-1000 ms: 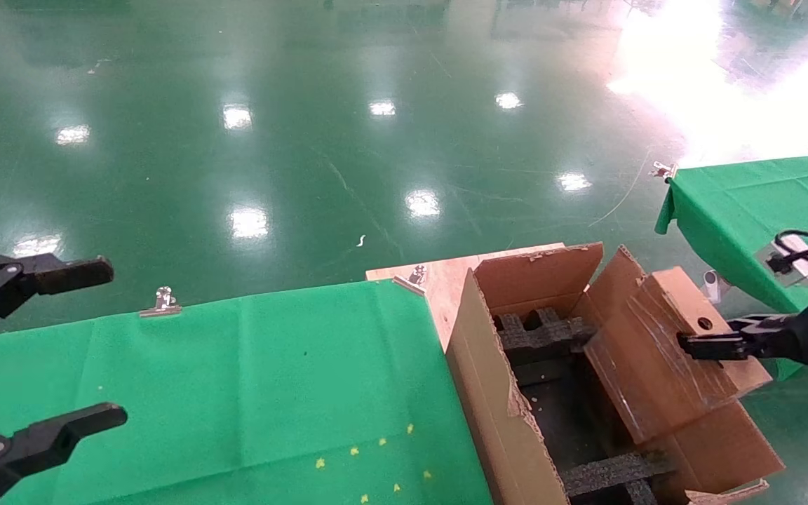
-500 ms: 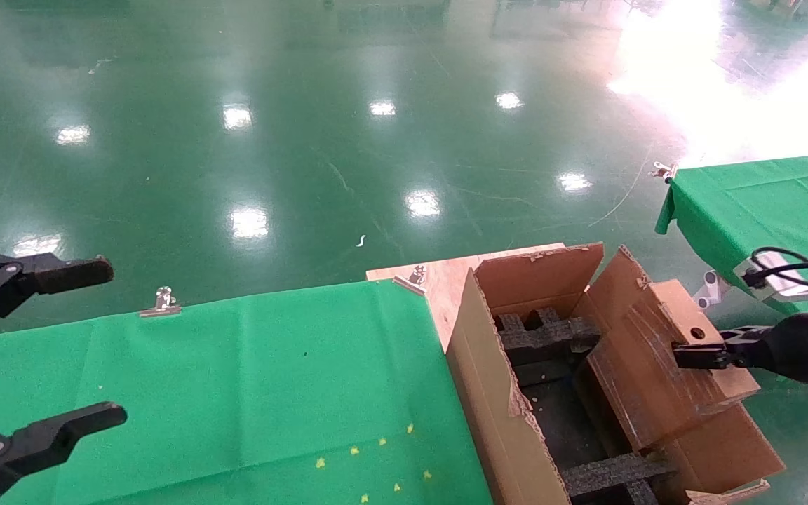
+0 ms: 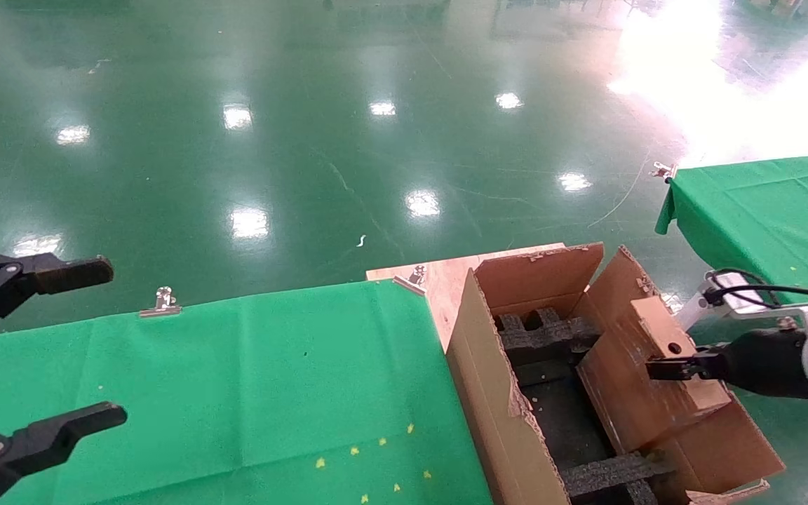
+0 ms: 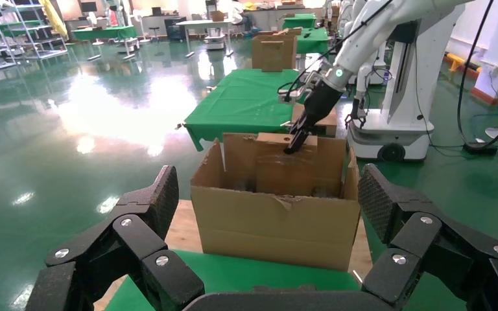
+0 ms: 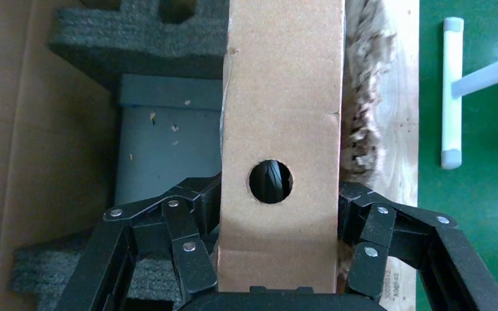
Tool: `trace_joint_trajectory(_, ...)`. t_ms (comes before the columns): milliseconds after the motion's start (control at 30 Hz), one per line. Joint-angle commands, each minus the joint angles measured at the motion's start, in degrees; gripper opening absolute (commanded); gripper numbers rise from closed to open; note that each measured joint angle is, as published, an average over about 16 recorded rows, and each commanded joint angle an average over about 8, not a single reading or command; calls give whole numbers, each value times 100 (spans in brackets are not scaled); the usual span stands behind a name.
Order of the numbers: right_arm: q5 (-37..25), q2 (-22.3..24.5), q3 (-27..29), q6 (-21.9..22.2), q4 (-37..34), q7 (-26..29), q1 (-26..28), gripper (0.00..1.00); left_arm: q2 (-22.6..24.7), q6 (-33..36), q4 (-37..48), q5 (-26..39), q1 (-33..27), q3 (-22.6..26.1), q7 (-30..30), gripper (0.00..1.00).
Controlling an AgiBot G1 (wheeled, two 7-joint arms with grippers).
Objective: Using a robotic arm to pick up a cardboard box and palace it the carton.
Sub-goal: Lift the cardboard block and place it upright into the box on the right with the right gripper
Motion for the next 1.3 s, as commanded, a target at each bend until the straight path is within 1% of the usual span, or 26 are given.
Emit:
trace_joint_trajectory(33,25,-70,-39,122,-14,68,-96,0,0,0,0,0,0,0,0,100)
trace_joint_trajectory(300,179,-454,-90,459,-267,20,-470,0,0,0,0,0,0,0,0,100)
trace_joint_trajectory(533,321,-769,-69,627,-543,-169,-760,0,0,0,0,0,0,0,0,100)
trace_joint_trajectory(700,426,-983,-38,673,-784,-333,-958,0,0,0,0,0,0,0,0,100)
trace_joint_trajectory(1000,682,-1261,60,610,-1144,-641,-1302,0,0,0,0,0,0,1,0,100)
trace_joint_trajectory(1033,707,-1279,70,607,-1169,-669,-1334,2,0,0,0,0,0,1,0,100)
trace_joint_trajectory(1267,824,-1362,125,625,-1277,-794,-1502,90,0,-1,1,-2,1,0,0,100)
trace_joint_trajectory(1300,833,-1368,129,626,-1284,-801,-1515,100,0,-2,1,-2,1,0,0,100)
